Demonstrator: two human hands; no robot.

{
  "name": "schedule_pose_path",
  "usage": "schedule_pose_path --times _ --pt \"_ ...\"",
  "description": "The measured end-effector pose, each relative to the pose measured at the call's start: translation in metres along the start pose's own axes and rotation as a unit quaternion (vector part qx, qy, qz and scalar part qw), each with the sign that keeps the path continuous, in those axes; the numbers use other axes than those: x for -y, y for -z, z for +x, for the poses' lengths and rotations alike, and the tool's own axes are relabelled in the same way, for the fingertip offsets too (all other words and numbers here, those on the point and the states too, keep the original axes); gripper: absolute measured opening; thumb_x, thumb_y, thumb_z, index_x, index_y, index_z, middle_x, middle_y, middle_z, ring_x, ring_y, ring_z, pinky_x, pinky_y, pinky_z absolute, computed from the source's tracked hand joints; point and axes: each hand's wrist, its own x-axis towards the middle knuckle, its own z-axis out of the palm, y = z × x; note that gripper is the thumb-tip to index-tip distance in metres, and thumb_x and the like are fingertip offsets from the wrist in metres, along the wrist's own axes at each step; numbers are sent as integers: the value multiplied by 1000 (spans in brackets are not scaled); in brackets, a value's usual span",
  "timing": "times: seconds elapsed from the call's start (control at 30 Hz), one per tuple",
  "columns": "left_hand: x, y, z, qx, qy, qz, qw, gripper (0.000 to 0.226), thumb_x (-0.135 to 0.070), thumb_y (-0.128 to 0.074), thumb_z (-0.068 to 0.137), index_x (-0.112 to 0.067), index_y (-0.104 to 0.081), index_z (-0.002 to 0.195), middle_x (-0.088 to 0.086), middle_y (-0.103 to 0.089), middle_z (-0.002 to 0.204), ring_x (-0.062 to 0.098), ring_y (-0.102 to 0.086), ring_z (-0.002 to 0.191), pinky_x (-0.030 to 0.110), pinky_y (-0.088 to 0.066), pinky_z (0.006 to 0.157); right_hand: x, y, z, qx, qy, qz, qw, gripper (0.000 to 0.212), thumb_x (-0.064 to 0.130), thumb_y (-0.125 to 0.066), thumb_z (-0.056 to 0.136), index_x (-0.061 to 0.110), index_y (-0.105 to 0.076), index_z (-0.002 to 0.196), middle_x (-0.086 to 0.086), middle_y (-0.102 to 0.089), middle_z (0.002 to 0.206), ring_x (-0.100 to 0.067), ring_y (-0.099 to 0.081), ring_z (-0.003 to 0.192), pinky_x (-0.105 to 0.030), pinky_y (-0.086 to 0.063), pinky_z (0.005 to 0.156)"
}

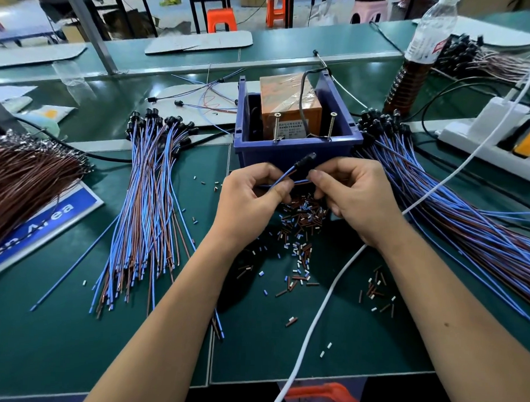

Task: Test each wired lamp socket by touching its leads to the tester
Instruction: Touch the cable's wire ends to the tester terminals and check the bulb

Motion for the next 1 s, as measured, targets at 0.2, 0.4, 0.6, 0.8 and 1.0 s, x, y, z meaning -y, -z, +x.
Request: schedule_pose_path --times 0.2,0.4,0.6,0.8,1.0 --pt "0 -1 0 12 -10 -1 1000 15 -10 -71 92 -14 -71 78 -3 -71 67 8 -62 63 27 -48 64 2 4 0 8 23 -74 997 15 14 -68 101 5 -71 89 0 -65 63 -12 -49 45 -21 -39 45" --pt "-4 4 -1 7 -27 -12 1000 15 -13 -72 94 -17 -73 79 -5 -70 64 2 -56 56 16 -41 57 6 6 -2 27 41 -69 996 16 15 -66 103 7 -67 89 -2 -63 65 -11 -50 46 -18 -40 46" --pt "-10 12 -1 5 -35 -15 999 17 -12 -72 92 -12 -71 75 -1 -68 60 2 -46 49 16 -33 49 6 4 -3 28 44 -51 997 15 17 -62 105 10 -65 93 -2 -62 68 -14 -52 46 -19 -39 43" --pt "-5 35 7 -70 -10 -139 988 18 -13 -69 90 0 -71 79 2 -67 60 0 -45 43 14 -34 48 5 7 -6 15 61 -59 996 9 13 -71 99 11 -71 90 -3 -66 66 -15 -55 44 -23 -42 40" --pt "-14 -1 -2 -41 -13 -174 984 16 -6 -67 93 -4 -69 77 7 -66 65 -3 -51 47 7 -38 51 9 -30 -10 5 68 118 991 11 8 -74 94 7 -77 104 -12 -67 69 -15 -46 38 -20 -36 36"
